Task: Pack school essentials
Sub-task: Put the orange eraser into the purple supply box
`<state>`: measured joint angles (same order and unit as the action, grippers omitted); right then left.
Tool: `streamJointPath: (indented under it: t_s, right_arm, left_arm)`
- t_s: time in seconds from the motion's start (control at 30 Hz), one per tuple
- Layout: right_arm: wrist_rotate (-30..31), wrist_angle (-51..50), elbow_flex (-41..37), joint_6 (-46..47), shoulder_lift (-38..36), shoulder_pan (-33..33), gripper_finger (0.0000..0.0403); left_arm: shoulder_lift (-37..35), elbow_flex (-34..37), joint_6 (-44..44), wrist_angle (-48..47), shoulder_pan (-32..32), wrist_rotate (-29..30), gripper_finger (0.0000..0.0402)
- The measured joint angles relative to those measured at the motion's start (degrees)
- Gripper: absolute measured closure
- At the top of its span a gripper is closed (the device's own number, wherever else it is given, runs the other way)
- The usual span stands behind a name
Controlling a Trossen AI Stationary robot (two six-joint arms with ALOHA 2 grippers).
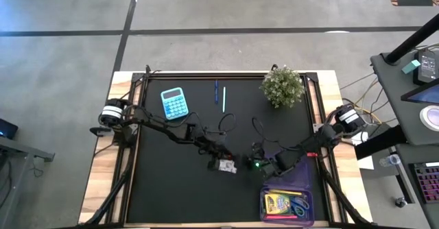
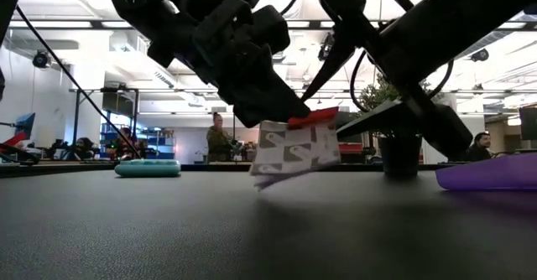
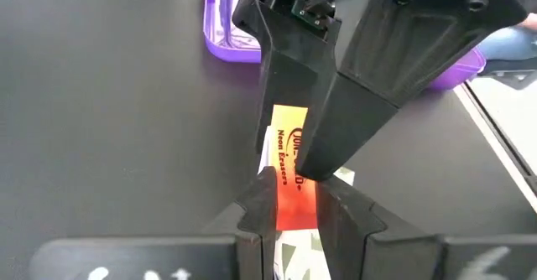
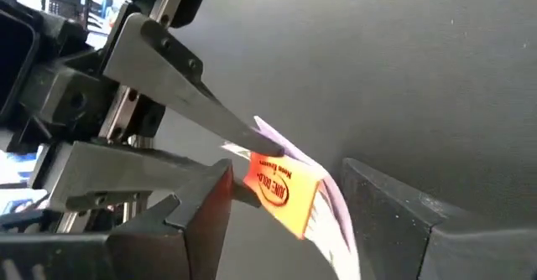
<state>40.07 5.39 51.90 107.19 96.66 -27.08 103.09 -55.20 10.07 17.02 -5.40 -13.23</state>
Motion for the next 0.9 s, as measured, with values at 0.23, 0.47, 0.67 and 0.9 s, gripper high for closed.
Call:
streamJointPath:
  t_s: [0.23, 0.47, 0.67, 0.9]
  right_arm:
    - [-0.12, -0.67, 0.00, -1.69, -0.94, 0.58, 0.0186]
    - [-4.63, -7.26, 0.02, -2.61, -4.87, 0.51, 0.0186]
    - [-4.65, -12.61, 0.02, 0.48, -8.06, 0.49, 0.0186]
    - [-4.59, -7.61, 0.02, 0.46, -6.66, 0.49, 0.0186]
  left_arm:
    - [-0.04, 0.42, -0.66, 0.73, 0.12, 3.29, 0.0352]
    - [-0.04, 0.79, -1.96, -0.81, 0.59, 4.63, 0.0352]
    - [-0.04, 1.14, -1.97, -1.40, 0.94, 4.63, 0.0352]
    - [-0.04, 0.59, -1.95, 0.90, 1.32, 6.03, 0.0352]
